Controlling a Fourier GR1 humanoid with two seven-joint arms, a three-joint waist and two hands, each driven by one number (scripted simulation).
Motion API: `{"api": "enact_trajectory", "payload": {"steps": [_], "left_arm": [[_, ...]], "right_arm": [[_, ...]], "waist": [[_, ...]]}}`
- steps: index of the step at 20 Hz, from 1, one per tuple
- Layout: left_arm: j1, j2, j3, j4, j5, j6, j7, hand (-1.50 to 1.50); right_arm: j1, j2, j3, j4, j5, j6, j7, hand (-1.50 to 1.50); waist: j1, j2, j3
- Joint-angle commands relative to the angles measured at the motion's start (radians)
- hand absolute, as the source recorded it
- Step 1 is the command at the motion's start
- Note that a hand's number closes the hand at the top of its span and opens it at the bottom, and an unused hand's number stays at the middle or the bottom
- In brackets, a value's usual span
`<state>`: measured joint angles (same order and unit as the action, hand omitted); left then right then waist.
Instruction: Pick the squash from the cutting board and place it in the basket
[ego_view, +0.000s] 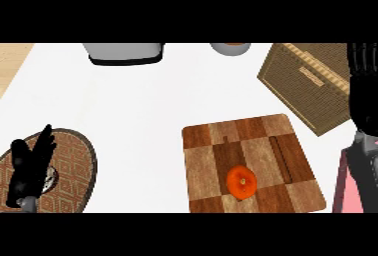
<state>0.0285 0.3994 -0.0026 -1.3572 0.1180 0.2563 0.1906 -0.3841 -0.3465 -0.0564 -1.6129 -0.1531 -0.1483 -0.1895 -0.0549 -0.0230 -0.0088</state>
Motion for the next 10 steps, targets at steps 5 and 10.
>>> {"api": "enact_trajectory", "payload": {"steps": [5,10], "left_arm": [[-0.167,0.040,0.028,-0.045,0.055,-0.128,-0.033,0.00],[-0.230,-0.013,-0.014,-0.058,0.090,-0.147,0.031,0.00]], "right_arm": [[0.176,-0.006,-0.123,-0.010,-0.252,0.221,-0.095,1.50],[0.170,-0.049,0.291,-0.065,0.314,0.147,-0.169,-1.50]], "waist": [[0.029,0.020,0.010],[0.056,0.022,0.006]]}}
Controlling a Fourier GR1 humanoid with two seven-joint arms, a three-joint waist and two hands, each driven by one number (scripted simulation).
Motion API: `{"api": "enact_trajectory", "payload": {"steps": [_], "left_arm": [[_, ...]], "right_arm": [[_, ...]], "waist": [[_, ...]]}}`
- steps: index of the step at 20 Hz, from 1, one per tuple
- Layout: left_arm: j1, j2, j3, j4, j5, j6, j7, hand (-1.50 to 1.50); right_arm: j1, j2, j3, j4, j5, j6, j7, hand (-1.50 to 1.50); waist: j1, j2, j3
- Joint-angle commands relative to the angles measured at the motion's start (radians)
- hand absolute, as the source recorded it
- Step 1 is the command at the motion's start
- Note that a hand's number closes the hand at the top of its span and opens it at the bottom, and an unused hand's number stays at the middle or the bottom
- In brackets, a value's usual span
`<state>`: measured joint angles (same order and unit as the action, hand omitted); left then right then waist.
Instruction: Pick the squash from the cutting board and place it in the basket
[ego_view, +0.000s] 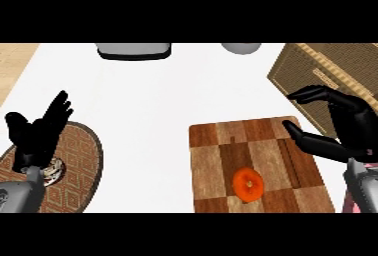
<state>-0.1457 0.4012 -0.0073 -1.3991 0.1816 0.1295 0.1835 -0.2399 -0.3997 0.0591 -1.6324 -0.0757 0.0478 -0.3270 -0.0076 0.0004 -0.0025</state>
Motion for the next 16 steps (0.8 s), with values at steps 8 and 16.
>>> {"api": "enact_trajectory", "payload": {"steps": [8,16], "left_arm": [[-0.068,-0.001,0.010,-0.014,0.041,-0.050,0.063,0.00],[-0.020,-0.002,0.024,0.012,0.039,-0.059,0.019,0.00]], "right_arm": [[0.032,0.341,0.471,-0.126,0.643,-0.385,0.420,-1.50],[-0.150,0.163,0.382,-0.219,0.830,-0.031,0.995,-1.50]], "waist": [[0.002,-0.007,0.000],[-0.023,-0.019,-0.006]]}}
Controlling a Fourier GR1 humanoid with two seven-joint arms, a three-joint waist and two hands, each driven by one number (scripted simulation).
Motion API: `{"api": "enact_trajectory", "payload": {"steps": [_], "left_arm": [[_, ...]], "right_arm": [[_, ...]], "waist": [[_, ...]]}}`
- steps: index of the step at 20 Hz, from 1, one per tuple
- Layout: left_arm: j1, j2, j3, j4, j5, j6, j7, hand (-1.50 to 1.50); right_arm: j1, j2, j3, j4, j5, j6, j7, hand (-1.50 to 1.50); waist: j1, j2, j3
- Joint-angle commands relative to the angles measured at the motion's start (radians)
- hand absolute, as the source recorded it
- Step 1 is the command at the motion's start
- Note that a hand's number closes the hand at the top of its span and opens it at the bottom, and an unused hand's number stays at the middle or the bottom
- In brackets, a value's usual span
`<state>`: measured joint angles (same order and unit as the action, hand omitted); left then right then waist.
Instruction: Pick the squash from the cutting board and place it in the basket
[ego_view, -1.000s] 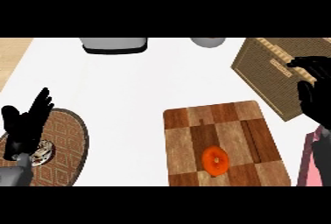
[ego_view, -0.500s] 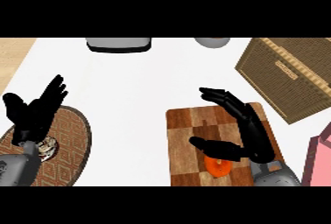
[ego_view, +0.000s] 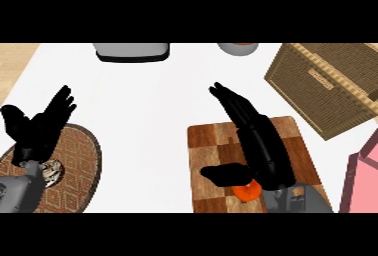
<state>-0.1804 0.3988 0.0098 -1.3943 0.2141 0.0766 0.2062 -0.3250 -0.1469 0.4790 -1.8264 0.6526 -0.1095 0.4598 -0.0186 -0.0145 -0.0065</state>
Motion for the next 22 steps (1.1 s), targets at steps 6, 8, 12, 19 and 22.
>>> {"api": "enact_trajectory", "payload": {"steps": [6,8,12,19,22], "left_arm": [[-0.013,0.031,0.033,0.020,0.015,-0.023,0.009,0.00],[-0.010,0.017,0.027,0.029,0.010,-0.020,-0.003,0.00],[-0.003,0.004,0.023,-0.005,0.014,-0.006,0.027,0.00],[-0.012,0.024,0.045,0.026,0.013,-0.033,0.011,0.00],[0.049,-0.017,0.008,-0.038,-0.027,0.005,-0.007,0.00]], "right_arm": [[-0.201,-0.142,-0.115,-0.170,0.077,0.469,0.583,-1.50],[-0.268,-0.123,-0.148,-0.206,-0.019,0.609,0.690,-1.50],[-0.195,-0.121,-0.203,-0.266,-0.247,0.746,0.759,-1.50],[-0.150,-0.203,-0.368,-0.409,-0.566,0.782,0.849,-1.50],[-0.017,-0.246,-0.380,-0.552,-0.622,0.732,0.874,-1.50]], "waist": [[-0.017,-0.003,0.001],[-0.008,0.000,0.001],[-0.016,-0.002,0.003],[-0.017,0.004,0.004],[-0.008,0.002,0.005]]}}
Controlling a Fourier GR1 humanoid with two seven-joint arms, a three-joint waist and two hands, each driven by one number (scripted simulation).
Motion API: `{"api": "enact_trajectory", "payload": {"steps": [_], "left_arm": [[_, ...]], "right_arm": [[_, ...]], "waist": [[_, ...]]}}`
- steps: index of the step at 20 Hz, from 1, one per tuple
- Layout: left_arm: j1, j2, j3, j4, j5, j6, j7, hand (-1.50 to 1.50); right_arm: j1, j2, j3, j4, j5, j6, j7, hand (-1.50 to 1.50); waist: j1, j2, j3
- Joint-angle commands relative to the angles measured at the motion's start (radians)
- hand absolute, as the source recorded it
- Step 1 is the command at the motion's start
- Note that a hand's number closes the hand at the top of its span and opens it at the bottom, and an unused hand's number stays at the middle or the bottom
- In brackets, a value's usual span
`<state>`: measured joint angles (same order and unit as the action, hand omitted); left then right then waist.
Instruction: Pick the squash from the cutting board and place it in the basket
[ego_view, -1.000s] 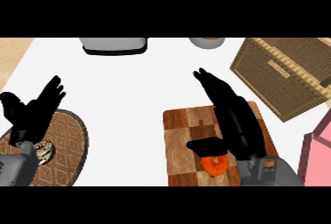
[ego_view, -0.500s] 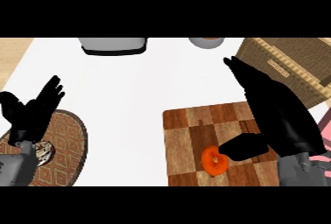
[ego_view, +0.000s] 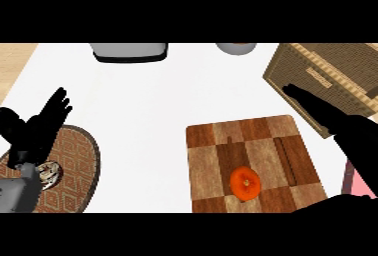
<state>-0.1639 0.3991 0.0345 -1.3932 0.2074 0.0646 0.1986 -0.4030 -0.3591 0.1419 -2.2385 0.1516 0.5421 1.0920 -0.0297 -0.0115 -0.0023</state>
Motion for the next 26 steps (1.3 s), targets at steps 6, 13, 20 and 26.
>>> {"api": "enact_trajectory", "payload": {"steps": [6,13,20,26], "left_arm": [[-0.049,-0.014,0.022,0.012,-0.009,-0.013,0.031,0.00],[-0.032,-0.028,0.022,0.004,-0.028,-0.039,-0.003,0.00],[0.011,-0.061,0.005,-0.055,-0.041,-0.021,0.029,0.00],[-0.011,-0.050,0.032,-0.072,-0.044,-0.051,0.070,0.00]], "right_arm": [[0.296,-0.042,-0.132,-0.245,-0.028,0.011,-0.014,-1.50],[0.418,0.064,0.024,-0.189,0.269,-0.068,-0.232,-1.50],[0.518,0.127,0.115,0.095,0.507,-0.324,-0.599,-1.50],[0.456,0.231,0.194,0.296,0.596,-0.427,-0.606,-1.50]], "waist": [[0.019,0.010,0.003],[0.027,0.011,0.003],[0.032,0.011,0.004],[0.034,0.011,0.003]]}}
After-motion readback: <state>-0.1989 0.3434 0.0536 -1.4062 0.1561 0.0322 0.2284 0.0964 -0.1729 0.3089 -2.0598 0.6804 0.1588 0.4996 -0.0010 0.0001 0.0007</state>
